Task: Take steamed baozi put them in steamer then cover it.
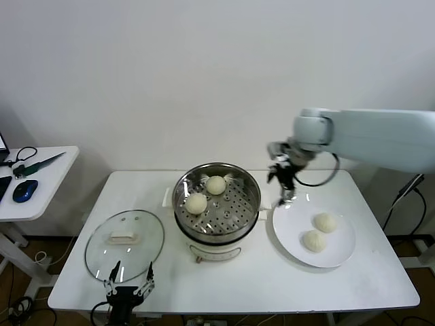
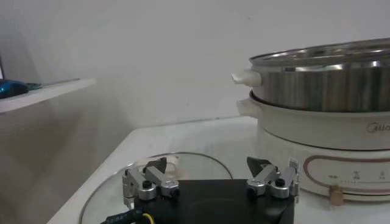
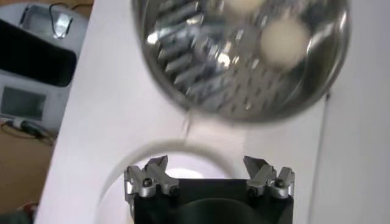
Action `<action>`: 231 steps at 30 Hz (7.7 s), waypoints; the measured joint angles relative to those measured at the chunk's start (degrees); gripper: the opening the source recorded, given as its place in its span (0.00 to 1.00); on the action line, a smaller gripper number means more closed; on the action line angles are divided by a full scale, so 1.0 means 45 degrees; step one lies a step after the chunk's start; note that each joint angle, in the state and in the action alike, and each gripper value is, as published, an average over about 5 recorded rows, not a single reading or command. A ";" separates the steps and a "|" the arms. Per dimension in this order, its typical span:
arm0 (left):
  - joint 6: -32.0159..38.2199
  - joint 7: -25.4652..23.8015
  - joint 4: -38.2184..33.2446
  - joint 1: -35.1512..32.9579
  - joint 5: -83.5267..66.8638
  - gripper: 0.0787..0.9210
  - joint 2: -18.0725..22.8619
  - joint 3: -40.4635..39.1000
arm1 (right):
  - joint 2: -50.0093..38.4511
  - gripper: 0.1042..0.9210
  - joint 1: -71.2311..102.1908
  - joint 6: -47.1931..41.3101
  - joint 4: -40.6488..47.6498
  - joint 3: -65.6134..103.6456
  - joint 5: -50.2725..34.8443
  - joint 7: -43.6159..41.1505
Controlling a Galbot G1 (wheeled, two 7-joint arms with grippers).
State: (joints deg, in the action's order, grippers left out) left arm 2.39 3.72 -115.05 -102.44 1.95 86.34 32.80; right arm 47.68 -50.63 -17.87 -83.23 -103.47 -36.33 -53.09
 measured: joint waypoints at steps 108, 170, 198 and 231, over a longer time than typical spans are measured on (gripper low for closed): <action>-0.0076 0.0042 0.0000 -0.0270 0.0320 0.88 0.0056 0.0134 | 0.5469 0.80 0.3071 0.8993 0.0309 0.3617 0.8946 0.0069; -0.0020 0.0024 -0.0252 -0.0324 0.0189 0.88 0.0168 0.0227 | -0.1366 0.88 0.8414 0.2607 0.6379 0.7398 0.5959 -0.0514; -0.0037 0.0057 -0.0435 -0.0386 0.0163 0.88 0.0224 0.0152 | -0.1241 0.67 0.7156 0.2240 0.6217 0.6696 0.4661 -0.1089; -0.0203 0.0042 -0.1045 -0.0593 0.0092 0.88 0.0095 0.0163 | 0.2753 0.67 0.0426 -0.0917 0.0114 0.2288 -0.1730 0.1479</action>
State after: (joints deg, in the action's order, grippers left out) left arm 1.47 3.91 -119.75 -105.11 2.36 86.77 33.53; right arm 60.07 -48.72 -22.00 -82.72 -93.17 -44.11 -46.44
